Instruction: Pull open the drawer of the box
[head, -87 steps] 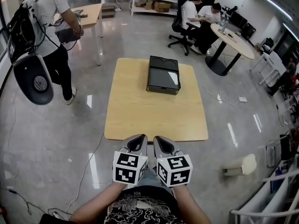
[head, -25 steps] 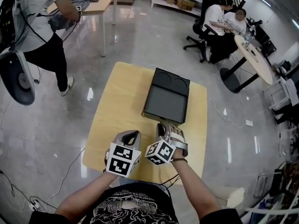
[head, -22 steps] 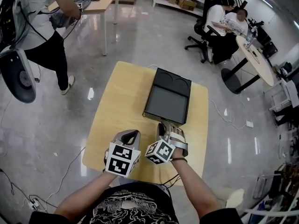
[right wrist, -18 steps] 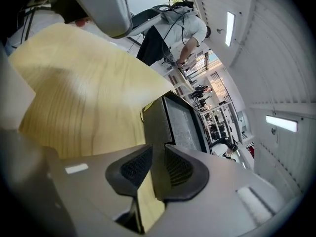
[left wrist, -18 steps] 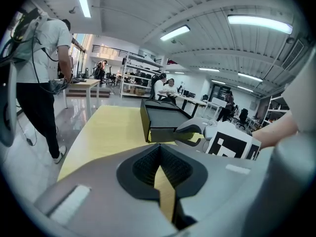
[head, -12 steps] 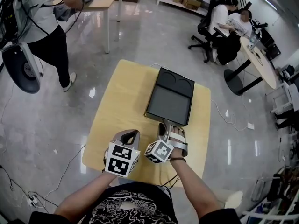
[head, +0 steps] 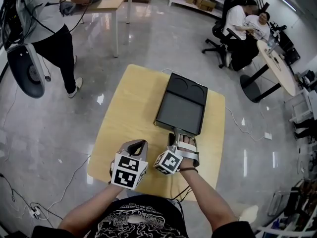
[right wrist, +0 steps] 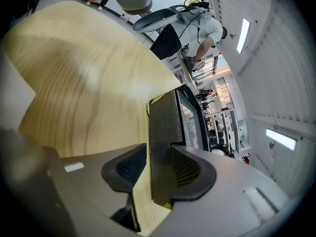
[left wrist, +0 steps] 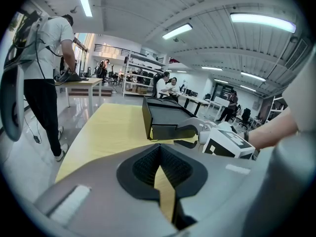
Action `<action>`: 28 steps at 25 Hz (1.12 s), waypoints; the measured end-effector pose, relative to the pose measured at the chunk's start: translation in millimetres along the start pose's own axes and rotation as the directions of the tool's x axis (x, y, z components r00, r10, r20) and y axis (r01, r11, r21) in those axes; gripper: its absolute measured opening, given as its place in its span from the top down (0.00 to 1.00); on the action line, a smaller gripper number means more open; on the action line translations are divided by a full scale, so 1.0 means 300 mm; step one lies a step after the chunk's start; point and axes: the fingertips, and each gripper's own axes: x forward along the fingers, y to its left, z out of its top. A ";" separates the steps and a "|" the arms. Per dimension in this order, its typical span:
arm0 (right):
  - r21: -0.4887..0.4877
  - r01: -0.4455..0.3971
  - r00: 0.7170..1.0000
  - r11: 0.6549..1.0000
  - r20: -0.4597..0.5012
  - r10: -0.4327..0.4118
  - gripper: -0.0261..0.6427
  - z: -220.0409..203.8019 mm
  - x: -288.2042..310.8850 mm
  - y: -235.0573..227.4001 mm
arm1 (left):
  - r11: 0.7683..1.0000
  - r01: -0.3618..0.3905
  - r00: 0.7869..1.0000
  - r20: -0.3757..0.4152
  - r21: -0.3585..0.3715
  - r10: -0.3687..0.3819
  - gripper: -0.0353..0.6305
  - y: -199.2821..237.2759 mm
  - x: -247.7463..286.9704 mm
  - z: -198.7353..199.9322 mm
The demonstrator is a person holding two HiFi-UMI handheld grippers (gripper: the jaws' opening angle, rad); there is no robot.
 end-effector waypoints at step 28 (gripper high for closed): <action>0.012 -0.372 0.928 0.928 0.015 0.372 0.90 0.052 -0.156 0.069 | 1.000 0.011 1.000 0.023 0.023 -0.012 0.92 -0.058 -0.141 -0.081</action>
